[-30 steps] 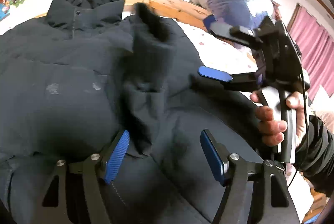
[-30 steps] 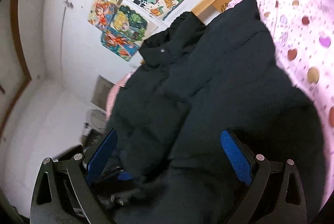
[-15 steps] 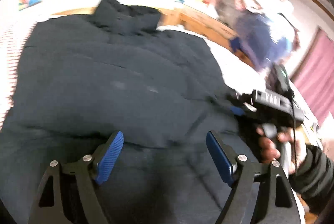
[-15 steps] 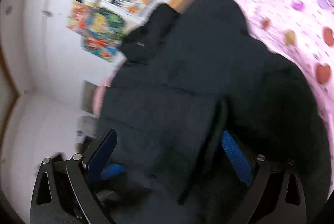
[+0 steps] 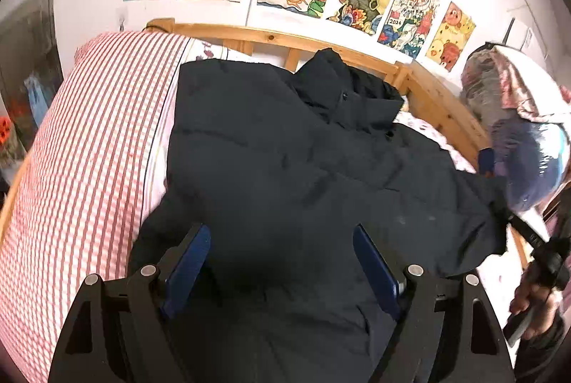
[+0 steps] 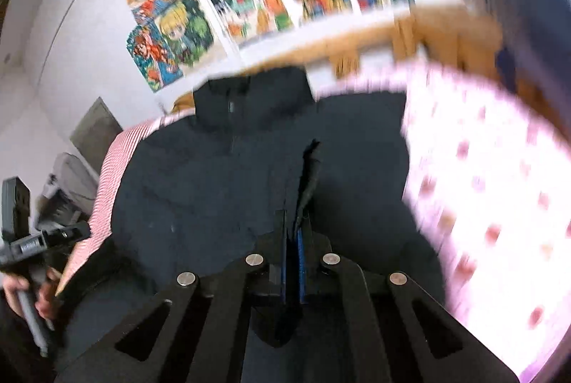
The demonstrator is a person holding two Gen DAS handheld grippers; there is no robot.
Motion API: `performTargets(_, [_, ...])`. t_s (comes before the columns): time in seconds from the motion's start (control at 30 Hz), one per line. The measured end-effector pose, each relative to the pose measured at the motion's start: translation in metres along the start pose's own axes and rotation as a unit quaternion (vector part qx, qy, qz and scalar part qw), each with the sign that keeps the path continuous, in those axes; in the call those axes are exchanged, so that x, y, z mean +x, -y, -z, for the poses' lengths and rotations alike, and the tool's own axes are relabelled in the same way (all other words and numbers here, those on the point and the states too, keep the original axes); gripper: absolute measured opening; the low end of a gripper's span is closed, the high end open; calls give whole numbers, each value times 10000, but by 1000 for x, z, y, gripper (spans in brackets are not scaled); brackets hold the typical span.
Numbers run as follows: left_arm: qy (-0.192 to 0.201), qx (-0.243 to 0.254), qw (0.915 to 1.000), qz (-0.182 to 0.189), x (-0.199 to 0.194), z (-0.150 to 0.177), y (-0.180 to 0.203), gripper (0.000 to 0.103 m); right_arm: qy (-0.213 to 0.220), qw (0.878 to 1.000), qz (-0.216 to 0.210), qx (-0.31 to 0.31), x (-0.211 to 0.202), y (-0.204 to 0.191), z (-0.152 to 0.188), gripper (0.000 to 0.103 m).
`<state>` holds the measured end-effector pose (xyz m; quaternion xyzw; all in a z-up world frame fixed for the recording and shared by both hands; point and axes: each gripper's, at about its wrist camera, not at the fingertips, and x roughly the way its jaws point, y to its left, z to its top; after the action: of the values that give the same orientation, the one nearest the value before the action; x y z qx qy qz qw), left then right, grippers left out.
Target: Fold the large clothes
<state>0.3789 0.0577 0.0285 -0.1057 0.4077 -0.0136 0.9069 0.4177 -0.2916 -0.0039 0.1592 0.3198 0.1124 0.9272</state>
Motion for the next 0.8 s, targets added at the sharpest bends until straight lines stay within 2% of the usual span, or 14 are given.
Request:
performTargets(0.1, [-28,140,9999,-48,23,-12,5,81,81,9989,403,-242,4,2,-24,5])
performTargets(0.13, [-24,185,9998,-24,30,-16,7,81,73,9968,671,-423,9,-1,-29,10])
performTargets(0.2, [10,312,9995,-26,41,-19,14,81,-44,9900,1237,-682,22,-4,-35,26])
performTargets(0.23, [23,419,9991,-47,51,-21,19,81,-25,9892,1275,-722,23,-5,-34,46])
performTargets(0.27, [12,521,9986,-69,59,-22,25,81,70,9892,1248,-769,22,-5,-35,62])
performTargets(0.3, [-14,603,9981,-83,65,-21,29,81,142,9884,1249,-850,22,-8,-37,65])
performTargets(0.37, [-153,872,9959,-178,83,-17,40,81,107,9849,1318,-1118,27,-15,-34,65])
performTargets(0.47, [-313,1169,9916,-446,100,-5,48,85,-83,9803,1140,-1613,42,-27,-22,65])
performTargets(0.6, [-395,1239,9899,-556,116,7,47,90,-493,9689,1137,-2141,73,-36,1,65])
performTargets(0.67, [-391,1328,9880,-680,123,12,50,92,-692,9677,1119,-2151,85,-33,13,66])
performTargets(0.8, [-279,1508,9839,-916,133,25,55,94,-752,9711,1014,-2026,94,-24,24,68])
